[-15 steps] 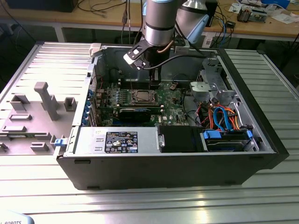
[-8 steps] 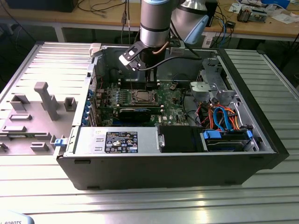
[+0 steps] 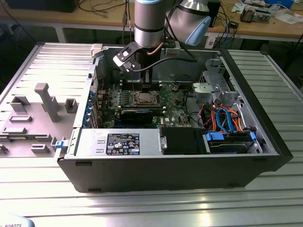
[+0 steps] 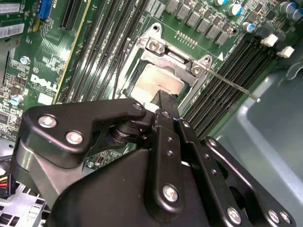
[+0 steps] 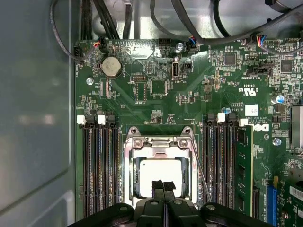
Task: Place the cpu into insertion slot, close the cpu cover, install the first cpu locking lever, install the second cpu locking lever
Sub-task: 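Close the cpu cover, then install the first cpu locking lever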
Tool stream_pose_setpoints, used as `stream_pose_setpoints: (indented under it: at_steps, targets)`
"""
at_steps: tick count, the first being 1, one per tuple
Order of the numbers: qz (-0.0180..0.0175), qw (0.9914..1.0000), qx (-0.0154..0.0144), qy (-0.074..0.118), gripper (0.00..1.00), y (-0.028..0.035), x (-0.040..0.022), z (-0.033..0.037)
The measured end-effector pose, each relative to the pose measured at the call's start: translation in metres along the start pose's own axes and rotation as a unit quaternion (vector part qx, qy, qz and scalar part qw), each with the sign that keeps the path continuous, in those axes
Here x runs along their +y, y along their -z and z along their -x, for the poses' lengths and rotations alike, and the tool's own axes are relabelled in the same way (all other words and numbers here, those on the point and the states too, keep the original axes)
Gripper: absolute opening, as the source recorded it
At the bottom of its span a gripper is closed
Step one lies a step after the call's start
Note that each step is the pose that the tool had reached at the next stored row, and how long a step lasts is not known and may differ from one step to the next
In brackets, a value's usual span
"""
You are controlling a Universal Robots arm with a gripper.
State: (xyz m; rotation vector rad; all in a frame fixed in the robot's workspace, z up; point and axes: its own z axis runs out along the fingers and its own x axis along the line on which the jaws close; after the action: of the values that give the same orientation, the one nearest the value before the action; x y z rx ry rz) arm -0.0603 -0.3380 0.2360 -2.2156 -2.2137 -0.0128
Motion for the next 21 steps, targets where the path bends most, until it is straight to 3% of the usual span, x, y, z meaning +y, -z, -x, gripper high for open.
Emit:
stream_pose_setpoints:
  at_steps: [14,16,21]
  targets:
    - [-0.0001,1.00000,-0.0001,0.000,0.11,0.0006,-0.0012,0.0001]
    - [0.0000,1.00000,0.0000,0.000,0.11,0.0034,-0.0012,0.0000]
    - [0.0000,1.00000,0.0000,0.000,0.11,0.0184,-0.0012,-0.0002]
